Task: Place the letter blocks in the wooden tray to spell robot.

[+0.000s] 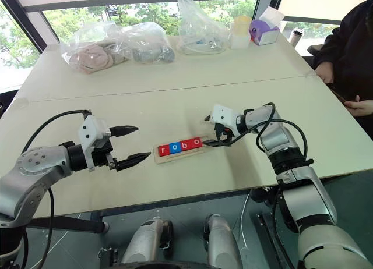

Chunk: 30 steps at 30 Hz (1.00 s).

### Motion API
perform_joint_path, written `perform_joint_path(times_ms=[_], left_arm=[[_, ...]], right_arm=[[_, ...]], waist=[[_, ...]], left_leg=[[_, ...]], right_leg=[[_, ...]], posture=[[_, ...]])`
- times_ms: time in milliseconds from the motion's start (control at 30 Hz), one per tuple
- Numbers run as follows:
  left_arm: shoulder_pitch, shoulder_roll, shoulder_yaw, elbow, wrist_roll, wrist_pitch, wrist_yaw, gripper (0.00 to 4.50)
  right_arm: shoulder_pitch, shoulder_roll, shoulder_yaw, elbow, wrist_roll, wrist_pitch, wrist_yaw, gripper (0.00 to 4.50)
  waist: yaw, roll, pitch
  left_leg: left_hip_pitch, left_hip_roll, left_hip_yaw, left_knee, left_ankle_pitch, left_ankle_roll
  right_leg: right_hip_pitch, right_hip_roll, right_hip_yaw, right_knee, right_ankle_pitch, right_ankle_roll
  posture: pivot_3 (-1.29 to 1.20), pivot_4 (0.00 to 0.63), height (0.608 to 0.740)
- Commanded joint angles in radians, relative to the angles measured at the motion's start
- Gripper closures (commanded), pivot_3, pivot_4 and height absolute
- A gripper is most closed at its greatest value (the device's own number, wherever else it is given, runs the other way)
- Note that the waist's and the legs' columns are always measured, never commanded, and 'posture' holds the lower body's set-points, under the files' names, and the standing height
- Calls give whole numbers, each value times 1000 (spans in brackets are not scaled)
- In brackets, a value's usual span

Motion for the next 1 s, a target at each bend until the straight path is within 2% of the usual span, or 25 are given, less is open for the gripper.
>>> perform_joint_path(times_ms=[33, 633, 833, 900, 1000], left_arm=[[-1, 1, 14, -37, -2, -4, 7, 0], [3, 0, 14, -40, -5, -6, 12, 0], [3, -1, 12, -38, -1, -10, 12, 0], [3, -1, 12, -36, 0, -13, 11, 0], [1, -2, 9, -33, 1, -15, 9, 0]], right_arm=[[-4, 4, -7, -40, 14, -1, 2, 52], [-17, 3, -7, -24, 5, -25, 2, 52], [-70, -56, -92, -24, 49, 57, -35, 52], [-75, -55, -136, -10, 66, 99, -96, 52], [-98, -22, -215, 56, 55, 181, -315, 52]], waist=[[0, 0, 0], [0, 0, 0], [0, 0, 0], [0, 0, 0], [0, 0, 0]], left_leg=[[0, 0, 0, 0, 0, 0], [0, 0, 0, 0, 0, 0], [0, 0, 0, 0, 0, 0], [0, 1, 0, 0, 0, 0], [0, 2, 0, 0, 0, 0]], right_leg=[[0, 0, 0, 0, 0, 0], [0, 0, 0, 0, 0, 0], [0, 0, 0, 0, 0, 0], [0, 0, 0, 0, 0, 0], [0, 0, 0, 0, 0, 0]], posture=[[0, 150, 725], [0, 150, 725], [0, 150, 725], [0, 150, 725], [0, 150, 725]])
